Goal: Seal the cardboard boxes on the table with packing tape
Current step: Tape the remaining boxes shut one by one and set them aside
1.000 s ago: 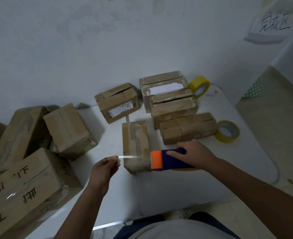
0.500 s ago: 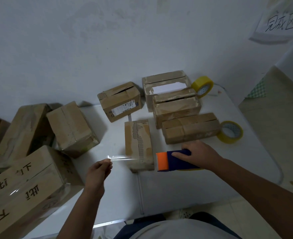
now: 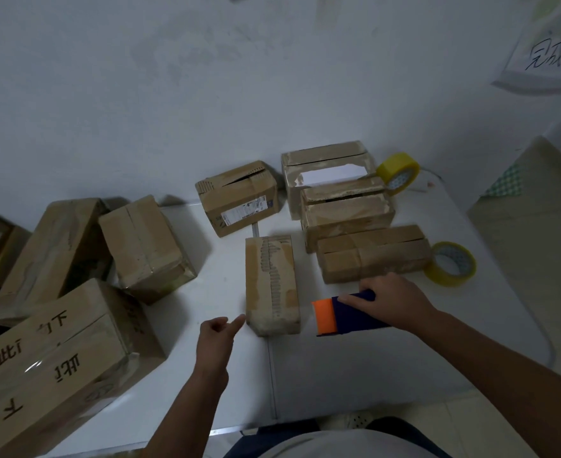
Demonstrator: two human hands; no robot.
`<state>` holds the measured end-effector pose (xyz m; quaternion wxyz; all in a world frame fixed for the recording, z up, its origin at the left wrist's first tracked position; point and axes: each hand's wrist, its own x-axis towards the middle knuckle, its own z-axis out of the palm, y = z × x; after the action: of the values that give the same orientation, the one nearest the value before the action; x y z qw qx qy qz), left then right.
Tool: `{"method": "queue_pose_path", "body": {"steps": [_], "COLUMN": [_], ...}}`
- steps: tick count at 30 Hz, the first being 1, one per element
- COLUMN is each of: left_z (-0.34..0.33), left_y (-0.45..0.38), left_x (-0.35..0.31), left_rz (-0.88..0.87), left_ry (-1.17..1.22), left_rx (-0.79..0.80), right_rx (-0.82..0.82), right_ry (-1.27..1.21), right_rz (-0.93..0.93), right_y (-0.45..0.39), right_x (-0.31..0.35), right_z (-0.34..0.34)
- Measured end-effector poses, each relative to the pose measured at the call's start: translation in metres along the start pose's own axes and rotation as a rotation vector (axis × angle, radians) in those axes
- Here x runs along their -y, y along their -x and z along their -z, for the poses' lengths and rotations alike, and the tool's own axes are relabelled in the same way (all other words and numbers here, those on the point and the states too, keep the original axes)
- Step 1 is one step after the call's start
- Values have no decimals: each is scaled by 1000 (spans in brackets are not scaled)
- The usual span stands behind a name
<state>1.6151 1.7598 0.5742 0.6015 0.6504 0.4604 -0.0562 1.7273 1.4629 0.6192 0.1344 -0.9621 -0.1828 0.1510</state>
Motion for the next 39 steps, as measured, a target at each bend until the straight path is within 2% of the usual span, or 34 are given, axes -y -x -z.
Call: {"method": "queue_pose_path", "body": {"steps": [16, 23, 26, 29, 32, 35, 39], "left_z": [-10, -3, 1, 8, 19, 31, 39], "left_y": [-3, -16, -20, -21, -25, -33, -46], "left_x": [-7, -10, -5, -2, -5, -8, -17], "left_rz": [-25, -6, -1, -77, -145, -185, -119], "left_ry": [-45, -64, -76, -80, -155, -324, -377], "left_rx": [-32, 39, 119, 149, 130, 178, 242], "right_rx": [30, 33, 59, 65, 30, 22, 20], "right_ry": [56, 180, 195, 179, 172, 155, 135], "right_rz": [-92, -73, -88, -105, -112, -115, -111], "right_y": [-14, -22, -23, -22, -20, -17, -15], "right_x": [7, 21, 20, 18, 19, 19, 20], "right_z": [-33, -33, -33, -33, -34, -36, -34]}}
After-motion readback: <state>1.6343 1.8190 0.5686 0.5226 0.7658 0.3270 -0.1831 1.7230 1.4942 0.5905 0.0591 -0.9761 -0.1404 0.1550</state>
